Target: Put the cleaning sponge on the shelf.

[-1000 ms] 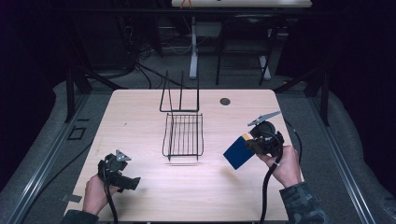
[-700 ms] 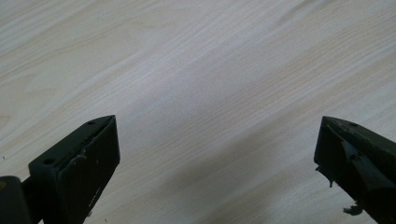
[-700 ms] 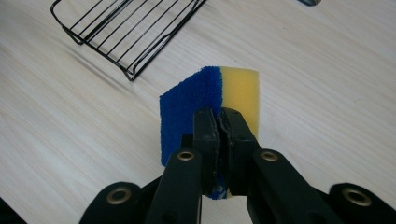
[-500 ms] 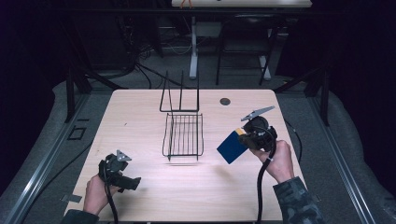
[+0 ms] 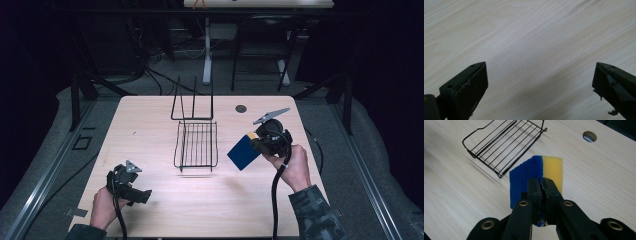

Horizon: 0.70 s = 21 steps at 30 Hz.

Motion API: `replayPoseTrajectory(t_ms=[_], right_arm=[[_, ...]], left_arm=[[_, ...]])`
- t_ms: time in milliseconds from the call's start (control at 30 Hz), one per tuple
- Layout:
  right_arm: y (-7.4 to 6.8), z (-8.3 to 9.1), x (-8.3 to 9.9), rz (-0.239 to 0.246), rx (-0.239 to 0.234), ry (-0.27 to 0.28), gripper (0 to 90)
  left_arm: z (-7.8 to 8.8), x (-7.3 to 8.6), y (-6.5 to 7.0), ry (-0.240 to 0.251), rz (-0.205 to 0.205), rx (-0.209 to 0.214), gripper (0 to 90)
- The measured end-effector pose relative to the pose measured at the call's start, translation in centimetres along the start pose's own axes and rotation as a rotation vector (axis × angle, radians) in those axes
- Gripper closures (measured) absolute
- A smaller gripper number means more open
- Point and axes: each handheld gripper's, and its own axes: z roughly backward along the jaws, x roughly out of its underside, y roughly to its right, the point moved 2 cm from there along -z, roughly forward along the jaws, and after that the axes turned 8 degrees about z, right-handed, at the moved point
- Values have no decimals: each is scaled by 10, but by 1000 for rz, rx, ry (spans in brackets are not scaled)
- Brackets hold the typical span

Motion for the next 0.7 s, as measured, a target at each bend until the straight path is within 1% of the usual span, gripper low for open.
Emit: replayPoseTrajectory(t_ms=[233, 433, 600, 700], right_arm=[[-2, -1, -8, 8, -5, 18, 860], [-6, -3, -18, 25, -9, 37, 860], [-7, -4, -23, 27, -14, 52, 860], [-10, -5, -27, 42, -13, 61, 860]], left_arm=[[-1, 0, 0, -4, -7, -1, 4], [-1, 0, 1, -1, -14, 0, 4], [-1, 0, 2, 4, -13, -1, 4], [-1, 0, 3, 5, -22, 0, 3]])
